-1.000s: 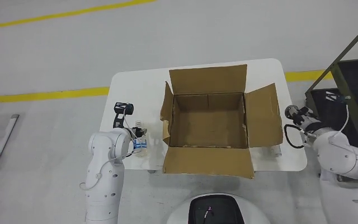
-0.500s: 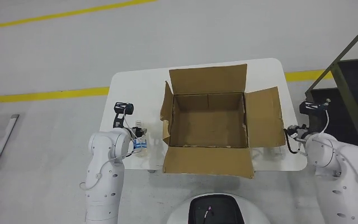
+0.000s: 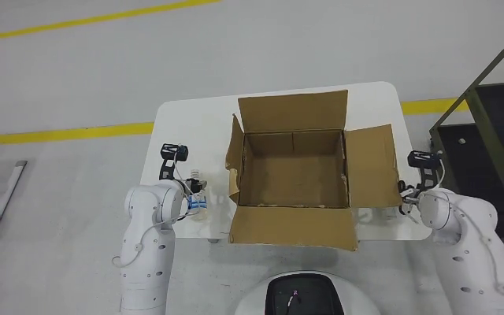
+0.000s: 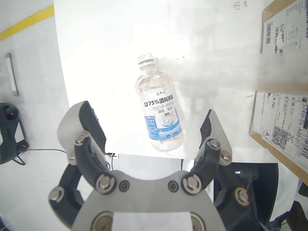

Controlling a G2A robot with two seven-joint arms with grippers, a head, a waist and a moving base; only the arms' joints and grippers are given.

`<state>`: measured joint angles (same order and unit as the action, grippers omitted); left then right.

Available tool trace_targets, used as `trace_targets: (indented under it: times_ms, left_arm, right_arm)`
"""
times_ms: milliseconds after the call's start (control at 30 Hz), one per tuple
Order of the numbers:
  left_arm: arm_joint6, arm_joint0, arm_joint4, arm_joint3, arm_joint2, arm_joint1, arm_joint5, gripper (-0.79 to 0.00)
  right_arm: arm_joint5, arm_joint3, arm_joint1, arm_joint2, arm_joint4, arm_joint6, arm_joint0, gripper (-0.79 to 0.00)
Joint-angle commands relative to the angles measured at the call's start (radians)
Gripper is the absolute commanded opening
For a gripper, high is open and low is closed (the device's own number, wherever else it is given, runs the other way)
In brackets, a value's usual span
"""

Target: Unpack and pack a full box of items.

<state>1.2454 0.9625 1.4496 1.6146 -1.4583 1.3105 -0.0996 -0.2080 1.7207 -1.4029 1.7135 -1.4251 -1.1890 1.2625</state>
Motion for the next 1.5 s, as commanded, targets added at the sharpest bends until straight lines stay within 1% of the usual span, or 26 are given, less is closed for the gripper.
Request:
trace_targets:
  times_ms: [0, 233, 267, 333, 433, 500, 533, 567, 600, 667, 733, 833, 900, 933, 967, 1000, 1033, 1067, 1100, 1133, 1167, 1200, 1233, 1267, 1333, 1467]
  left_arm:
    - [0.0, 0.0, 0.0, 0.0, 0.0, 0.0, 0.0, 0.0]
    - [0.0, 0.0, 0.0, 0.0, 0.0, 0.0, 0.0, 0.0]
    - [0.0, 0.0, 0.0, 0.0, 0.0, 0.0, 0.0, 0.0]
    - [0.0, 0.0, 0.0, 0.0, 0.0, 0.0, 0.0, 0.0]
    - [0.0, 0.0, 0.0, 0.0, 0.0, 0.0, 0.0, 0.0]
    - [0.0, 0.0, 0.0, 0.0, 0.0, 0.0, 0.0, 0.0]
    - [0.0, 0.0, 0.0, 0.0, 0.0, 0.0, 0.0, 0.0]
    - [0.0, 0.0, 0.0, 0.0, 0.0, 0.0, 0.0, 0.0]
    - [0.0, 0.0, 0.0, 0.0, 0.0, 0.0, 0.0, 0.0]
    - [0.0, 0.0, 0.0, 0.0, 0.0, 0.0, 0.0, 0.0]
    - [0.0, 0.0, 0.0, 0.0, 0.0, 0.0, 0.0, 0.0]
    - [0.0, 0.0, 0.0, 0.0, 0.0, 0.0, 0.0, 0.0]
    - [0.0, 0.0, 0.0, 0.0, 0.0, 0.0, 0.0, 0.0]
    - [0.0, 0.0, 0.0, 0.0, 0.0, 0.0, 0.0, 0.0]
    - [0.0, 0.0, 0.0, 0.0, 0.0, 0.0, 0.0, 0.0]
    - [0.0, 0.0, 0.0, 0.0, 0.0, 0.0, 0.0, 0.0]
    - [0.0, 0.0, 0.0, 0.0, 0.0, 0.0, 0.0, 0.0]
    - [0.0, 0.0, 0.0, 0.0, 0.0, 0.0, 0.0, 0.0]
    - [0.0, 0.0, 0.0, 0.0, 0.0, 0.0, 0.0, 0.0]
    - [0.0, 0.0, 0.0, 0.0, 0.0, 0.0, 0.0, 0.0]
    - [0.0, 0.0, 0.0, 0.0, 0.0, 0.0, 0.0, 0.0]
    - [0.0, 0.0, 0.0, 0.0, 0.0, 0.0, 0.0, 0.0]
    - [0.0, 0.0, 0.0, 0.0, 0.0, 0.0, 0.0, 0.0]
    - [0.0, 0.0, 0.0, 0.0, 0.0, 0.0, 0.0, 0.0]
    - [0.0, 0.0, 0.0, 0.0, 0.0, 0.0, 0.0, 0.0]
    - [0.0, 0.0, 0.0, 0.0, 0.0, 0.0, 0.0, 0.0]
  right_arm:
    - [-0.001, -0.017, 0.001, -0.003, 0.001, 0.003, -0.005, -0.785]
    - [0.003, -0.062, 0.004, -0.021, -0.008, 0.004, -0.024, -0.785]
    - [0.004, -0.065, 0.004, -0.024, -0.005, 0.004, -0.025, -0.739]
    - [0.005, -0.068, 0.005, -0.024, -0.003, 0.004, -0.028, -0.69]
    - [0.007, -0.072, 0.007, -0.025, 0.002, 0.008, -0.03, -0.57]
    - [0.008, -0.074, 0.008, -0.026, 0.007, 0.01, -0.032, -0.539]
    - [0.01, -0.076, 0.008, -0.025, 0.01, 0.011, -0.033, -0.511]
    - [0.012, -0.078, 0.009, -0.025, 0.011, 0.012, -0.034, -0.505]
    - [0.012, -0.078, 0.01, -0.025, 0.017, 0.012, -0.035, -0.471]
    - [0.013, -0.076, 0.011, -0.022, 0.028, 0.015, -0.036, -0.431]
    - [0.014, -0.066, 0.012, -0.019, 0.039, 0.018, -0.036, -0.416]
    - [0.015, -0.026, 0.014, 0.003, 0.084, 0.024, -0.027, -0.394]
    - [0.019, 0.023, 0.015, 0.029, 0.127, 0.039, -0.013, -0.351]
    - [0.023, 0.053, 0.016, 0.046, 0.149, 0.062, -0.006, -0.277]
    - [0.034, 0.076, 0.017, 0.059, 0.168, 0.09, 0.006, -0.225]
    - [0.047, 0.092, 0.018, 0.073, 0.19, 0.12, 0.019, -0.243]
    - [0.051, 0.108, 0.018, 0.09, 0.229, 0.16, 0.028, -0.394]
    - [0.057, 0.113, 0.018, 0.107, 0.263, 0.192, 0.04, -0.403]
    - [0.069, 0.121, 0.019, 0.127, 0.287, 0.239, 0.049, -0.474]
    - [0.08, 0.127, 0.019, 0.143, 0.31, 0.283, 0.057, -0.508]
    - [0.09, 0.143, 0.018, 0.155, 0.346, 0.344, 0.067, -0.573]
    - [0.102, 0.163, 0.016, 0.161, 0.386, 0.409, 0.078, -0.702]
    - [0.102, 0.176, 0.013, 0.172, 0.421, 0.489, 0.092, -0.708]
    - [0.127, 0.188, 0.011, 0.177, 0.455, 0.584, 0.103, -0.785]
    - [0.182, 0.192, 0.009, 0.169, 0.465, 0.711, 0.131, -0.785]
    - [0.238, 0.231, 0.005, 0.124, 0.47, 0.878, 0.154, -0.785]
